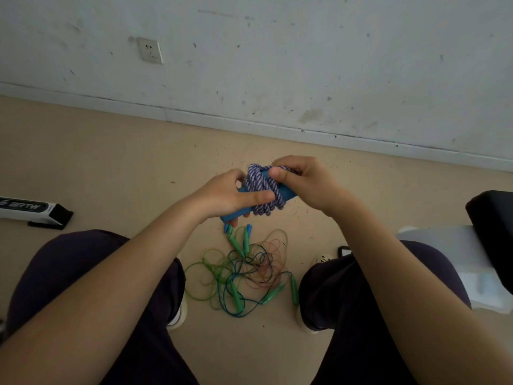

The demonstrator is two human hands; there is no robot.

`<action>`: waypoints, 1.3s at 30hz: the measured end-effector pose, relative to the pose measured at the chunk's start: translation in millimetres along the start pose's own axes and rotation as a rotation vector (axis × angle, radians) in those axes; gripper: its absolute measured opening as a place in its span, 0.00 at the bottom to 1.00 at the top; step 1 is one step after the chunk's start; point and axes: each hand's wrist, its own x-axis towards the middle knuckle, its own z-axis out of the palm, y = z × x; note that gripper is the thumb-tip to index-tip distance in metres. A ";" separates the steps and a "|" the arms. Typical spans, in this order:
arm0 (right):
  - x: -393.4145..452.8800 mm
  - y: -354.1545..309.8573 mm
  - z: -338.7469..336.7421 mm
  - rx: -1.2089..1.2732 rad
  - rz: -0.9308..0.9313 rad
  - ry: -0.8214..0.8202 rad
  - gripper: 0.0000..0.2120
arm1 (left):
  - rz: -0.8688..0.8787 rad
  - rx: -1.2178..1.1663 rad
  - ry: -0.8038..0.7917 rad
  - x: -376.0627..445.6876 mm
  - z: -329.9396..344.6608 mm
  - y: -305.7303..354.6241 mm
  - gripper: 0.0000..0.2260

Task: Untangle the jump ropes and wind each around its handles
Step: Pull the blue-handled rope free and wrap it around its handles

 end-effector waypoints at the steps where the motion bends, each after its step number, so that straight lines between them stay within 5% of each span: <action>1: 0.3 0.1 5.2 -0.015 0.007 -0.011 0.13 | 0.028 0.003 0.015 0.6 1.6 0.9 0.24; 5: 1.4 0.5 19.0 -0.069 0.043 -0.011 0.15 | 0.140 0.096 0.006 -3.4 8.0 2.6 0.11; 14: -0.5 -2.7 7.3 -0.057 0.278 0.086 0.23 | 0.117 0.399 0.187 -6.7 6.5 0.6 0.21; 19: -3.1 -2.8 0.0 -0.049 0.167 0.195 0.21 | 0.166 0.410 0.242 -8.2 -2.6 1.4 0.19; 23: -6.9 -7.6 -0.6 0.271 0.194 0.198 0.07 | 0.147 0.482 0.231 -9.6 3.5 0.1 0.18; 26: -6.5 -9.9 0.9 0.491 0.237 0.157 0.03 | 0.130 0.471 0.247 -8.9 6.7 0.6 0.19; 32: -3.4 -6.5 9.8 0.410 0.225 0.168 0.07 | 0.104 0.399 0.231 -4.9 7.6 -0.3 0.26; 39: -3.0 -11.0 6.8 0.677 0.210 0.254 0.10 | 0.065 0.181 0.321 2.9 -3.7 -8.1 0.29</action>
